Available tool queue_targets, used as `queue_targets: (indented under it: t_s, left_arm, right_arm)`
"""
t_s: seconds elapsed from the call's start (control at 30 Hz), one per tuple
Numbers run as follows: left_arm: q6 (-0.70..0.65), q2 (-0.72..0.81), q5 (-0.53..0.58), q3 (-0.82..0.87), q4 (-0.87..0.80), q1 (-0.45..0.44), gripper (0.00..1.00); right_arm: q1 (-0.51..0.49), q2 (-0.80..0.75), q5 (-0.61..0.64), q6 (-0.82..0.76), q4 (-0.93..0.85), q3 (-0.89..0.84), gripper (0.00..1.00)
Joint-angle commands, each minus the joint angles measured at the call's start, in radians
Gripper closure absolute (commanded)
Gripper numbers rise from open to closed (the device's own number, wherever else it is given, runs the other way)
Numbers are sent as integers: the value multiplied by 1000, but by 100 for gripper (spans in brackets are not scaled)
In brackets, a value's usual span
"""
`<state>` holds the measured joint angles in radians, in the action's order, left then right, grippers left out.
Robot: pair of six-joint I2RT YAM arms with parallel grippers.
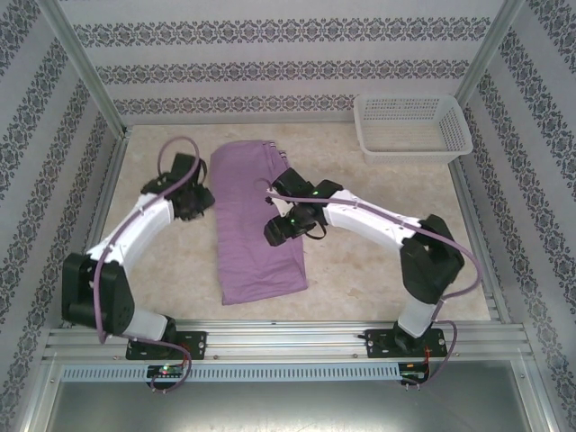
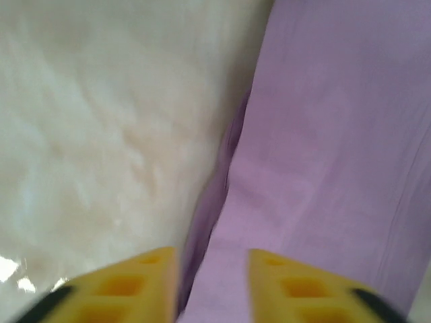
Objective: Roll up the long pants
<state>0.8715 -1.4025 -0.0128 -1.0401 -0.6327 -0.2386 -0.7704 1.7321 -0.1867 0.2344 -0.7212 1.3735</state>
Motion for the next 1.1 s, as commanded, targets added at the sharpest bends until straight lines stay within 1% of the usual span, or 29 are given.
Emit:
queue_targets:
  t_s: [0.0,0.07,0.13,0.23,0.33,0.4,0.53,0.7,0.8,0.9,0.93,1.0,1.07]
  left_arm:
    - [152,86,-58,119,91,-106,100]
    - [202,99,-44,167,147,-165,100]
    - [242,64,-4,171,152,-204,100]
    - [246,-54,28,127,159,-229,100]
    - [223,-203,64,78,231,-235,100]
    - [199,-334,85,2,241,-235,100]
    - [171,-588,76,-190,178,-235,100]
    - [155,-766,90,-327,149,-235,100]
    - [134,-832,101,-422,89,-233,100]
    - [123,-855,116,-475,62,-226,100]
    - [120,-859,121,-493,48,-222,100]
    - [111,-863,132,-526,22,-208,100]
    - [105,-863,143,-554,-9,-195,100]
  right_arm:
    - [-11,-1,49,-43,-50,-64,100]
    - [-13,9,2,-6,-7,-96,100]
    - [-18,22,-22,24,39,-119,100]
    - [-28,52,-38,50,86,-133,100]
    - [-28,106,-42,63,130,-137,100]
    - [-24,157,-37,67,151,-123,100]
    - [-12,265,-32,62,163,-69,100]
    - [31,378,-35,49,178,-23,100]
    - [74,426,-37,32,173,5,100]
    - [129,471,-39,-2,131,56,100]
    - [153,484,-95,-8,110,75,100]
    - [172,485,-139,-11,104,76,100]
    - [180,495,-103,-13,48,100,100]
